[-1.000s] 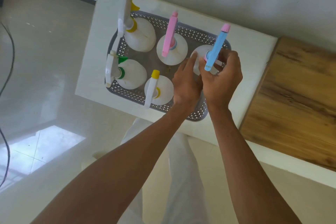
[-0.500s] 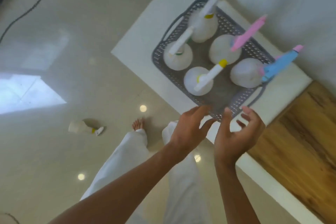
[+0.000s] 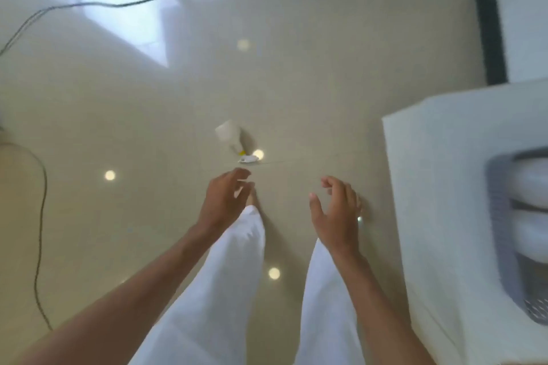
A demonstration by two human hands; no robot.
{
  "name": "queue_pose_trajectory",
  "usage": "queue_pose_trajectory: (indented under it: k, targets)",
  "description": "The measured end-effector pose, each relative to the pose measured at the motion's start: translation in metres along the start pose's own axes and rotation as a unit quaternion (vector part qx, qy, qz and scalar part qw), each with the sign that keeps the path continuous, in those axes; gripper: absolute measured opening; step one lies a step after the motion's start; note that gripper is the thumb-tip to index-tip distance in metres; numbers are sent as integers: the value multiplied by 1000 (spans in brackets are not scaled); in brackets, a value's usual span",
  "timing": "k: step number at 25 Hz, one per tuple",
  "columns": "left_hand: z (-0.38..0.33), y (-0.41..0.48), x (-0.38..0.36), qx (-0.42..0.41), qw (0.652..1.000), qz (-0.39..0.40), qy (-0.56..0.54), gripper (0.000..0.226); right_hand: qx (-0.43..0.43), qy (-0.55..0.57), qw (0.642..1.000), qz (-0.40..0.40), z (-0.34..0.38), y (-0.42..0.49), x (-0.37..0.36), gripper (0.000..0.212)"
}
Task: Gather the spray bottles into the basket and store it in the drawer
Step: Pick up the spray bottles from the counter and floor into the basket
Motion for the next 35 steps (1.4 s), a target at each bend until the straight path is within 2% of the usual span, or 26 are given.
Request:
queue_pose_trajectory:
  k: [2,4,6,8,10,12,14,16,18,21,25,27,29,32,35]
  targets:
    - [39,30,20,-15,998,22,48,26,60,-44,994,76,41,41,-60,35]
    - [86,72,22,-28,990,67,121,37,131,-100,980,112,74,86,-126,35]
    - [137,120,14,-33,980,106,166,48,211,-167,953,139,100,128,-193,38]
    - [187,170,-2,-52,963,139,225,59,296,-231,911,173,118,161,-266,42]
    - [233,222,-24,-103,923,178,324,72,360,-268,869,206,127,189,-335,46]
    - [278,261,-47,-147,857,215,444,88,395,-282,846,219,127,211,-384,47]
    - [318,295,-61,-170,798,224,533,108,408,-273,845,212,123,232,-422,48]
    - [338,316,-71,-201,780,216,552,124,407,-264,849,209,114,246,-449,48]
    - [344,332,-74,-218,798,195,527,123,395,-243,864,198,106,257,-462,46]
    - [347,346,-71,-186,860,188,436,109,343,-151,916,145,101,268,-451,40]
    - [333,325,-44,-97,931,148,320,98,222,-11,974,-37,90,260,-363,31]
    - [309,302,-26,-61,960,109,252,96,144,47,983,-103,78,241,-308,28]
    - [269,270,-10,-36,982,74,169,99,72,88,985,-134,70,209,-255,29]
    - [187,213,6,-29,998,36,44,100,-9,140,982,-124,71,154,-186,33]
    - [92,148,7,-46,998,37,-22,104,-64,200,974,-86,88,101,-118,39]
Point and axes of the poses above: each hand's wrist, its own y-axis towards the middle knuckle, its own x-axis out of the back of the hand, z = x × y, the point moved 9 cm from there along y, towards the middle knuckle, and after that the axes turned 14 degrees about -y, right-handed, at the moved point
